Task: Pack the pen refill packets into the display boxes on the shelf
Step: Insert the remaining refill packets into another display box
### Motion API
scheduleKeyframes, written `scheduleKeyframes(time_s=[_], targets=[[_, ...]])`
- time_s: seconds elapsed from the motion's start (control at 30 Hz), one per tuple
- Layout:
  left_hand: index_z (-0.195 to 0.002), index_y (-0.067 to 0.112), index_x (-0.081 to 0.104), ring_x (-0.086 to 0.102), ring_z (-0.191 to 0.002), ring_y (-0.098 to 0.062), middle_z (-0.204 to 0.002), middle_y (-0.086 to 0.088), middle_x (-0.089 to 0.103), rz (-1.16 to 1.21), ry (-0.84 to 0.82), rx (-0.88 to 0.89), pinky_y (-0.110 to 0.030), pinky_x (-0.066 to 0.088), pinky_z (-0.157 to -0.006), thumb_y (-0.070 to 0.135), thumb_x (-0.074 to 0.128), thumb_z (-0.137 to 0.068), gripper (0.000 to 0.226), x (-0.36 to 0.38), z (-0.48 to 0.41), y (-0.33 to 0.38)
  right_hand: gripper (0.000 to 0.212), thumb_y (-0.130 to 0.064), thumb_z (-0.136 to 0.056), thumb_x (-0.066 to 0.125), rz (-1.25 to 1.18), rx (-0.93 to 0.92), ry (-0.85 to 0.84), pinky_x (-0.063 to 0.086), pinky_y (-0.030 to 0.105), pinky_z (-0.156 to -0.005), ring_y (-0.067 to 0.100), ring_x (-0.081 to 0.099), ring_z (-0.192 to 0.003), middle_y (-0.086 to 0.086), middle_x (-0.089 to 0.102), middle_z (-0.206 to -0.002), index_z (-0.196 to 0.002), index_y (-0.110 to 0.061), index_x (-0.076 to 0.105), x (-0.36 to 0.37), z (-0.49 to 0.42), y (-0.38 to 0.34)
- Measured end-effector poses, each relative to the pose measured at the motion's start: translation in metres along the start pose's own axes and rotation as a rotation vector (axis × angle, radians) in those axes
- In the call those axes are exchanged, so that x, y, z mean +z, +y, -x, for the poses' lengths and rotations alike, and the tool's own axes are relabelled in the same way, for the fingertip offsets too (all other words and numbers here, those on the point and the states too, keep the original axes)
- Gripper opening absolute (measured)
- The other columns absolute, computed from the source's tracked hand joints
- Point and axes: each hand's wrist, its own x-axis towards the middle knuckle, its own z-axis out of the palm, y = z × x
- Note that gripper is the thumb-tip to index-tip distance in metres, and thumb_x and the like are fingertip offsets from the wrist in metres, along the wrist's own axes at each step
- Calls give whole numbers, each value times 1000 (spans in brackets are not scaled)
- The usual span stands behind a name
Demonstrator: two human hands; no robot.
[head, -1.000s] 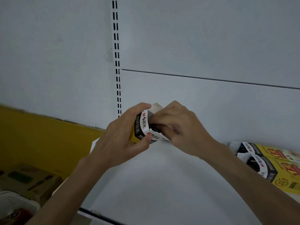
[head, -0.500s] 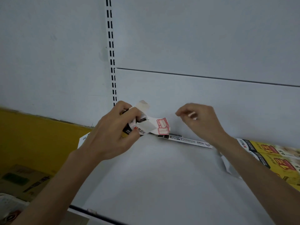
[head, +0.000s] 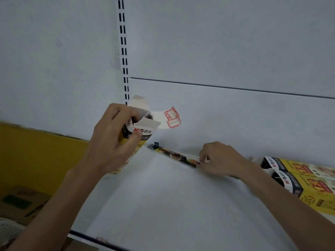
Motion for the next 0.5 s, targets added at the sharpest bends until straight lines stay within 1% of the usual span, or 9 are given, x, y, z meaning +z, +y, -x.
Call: scheduleKeyframes(time_s=[0.1, 0.13, 0.17, 0.23, 0.3, 0.37, 0.43, 0.5], targets=[[-91, 8, 57, 44, -92, 9, -96, -9, 55, 7, -15, 15, -2, 37, -66, 28, 43, -74, 29, -2, 0, 3, 21, -28, -86, 52, -49, 39, 221, 42, 29, -68, 24, 59, -90, 2, 63, -93, -87, -12, 65, -11, -5, -7], [-91, 9, 57, 45, -89, 4, -97, -9, 55, 10, -23, 18, -4, 38, -64, 28, 44, -74, 29, -2, 0, 4, 21, -26, -86, 51, -71, 41, 268, 42, 29, -65, 24, 60, -87, 3, 64, -90, -85, -10, 65, -12, -8, -10], [-92, 9, 57, 45, -87, 0, -98, -8, 55, 11, -33, 22, -7, 39, -64, 28, 44, -74, 29, -2, 1, 4, 20, -25, -86, 51, -89, 44, 276, 41, 29, -62, 24, 60, -84, 3, 64, -89, -85, -10, 64, -13, -11, -13], [-93, 10, 57, 45, -84, -3, -98, -6, 53, 14, -63, 26, -9, 40, -63, 29, 44, -76, 29, -3, 2, 5, 20, -27, -87, 50, -120, 35, 221, 41, 29, -60, 22, 59, -83, 2, 64, -89, -87, -11, 63, -10, -18, -20], [-96, 16, 55, 45, -88, -1, -100, -2, 50, 21, -102, 34, -9, 39, -63, 30, 44, -78, 26, -4, 3, 5, 20, -23, -87, 48, -189, 2, 126, 46, 34, -68, 24, 59, -87, 5, 63, -93, -88, -9, 63, -4, -26, -24], [-99, 23, 51, 45, -90, -1, -102, 1, 47, 24, -146, 57, -10, 39, -64, 31, 42, -81, 22, -7, 3, 6, 15, -16, -86, 48, -234, -56, 33, 47, 34, -76, 24, 57, -91, 8, 62, -100, -85, -10, 61, 4, -32, -26], [-100, 27, 49, 45, -86, -5, -103, 3, 45, 22, -184, 83, -12, 39, -65, 32, 40, -84, 19, -9, 5, 7, 10, -15, -85, 51, -234, -88, -20, 45, 29, -75, 21, 54, -91, 8, 61, -106, -89, -17, 60, 9, -34, -27], [-99, 27, 48, 45, -84, -8, -104, 4, 44, 16, -221, 108, -13, 39, -65, 34, 39, -87, 17, -10, 8, 9, 16, -17, -86, 53, -214, -88, -14, 42, 27, -70, 18, 54, -80, 4, 63, -99, -100, -22, 59, 9, -32, -29]])
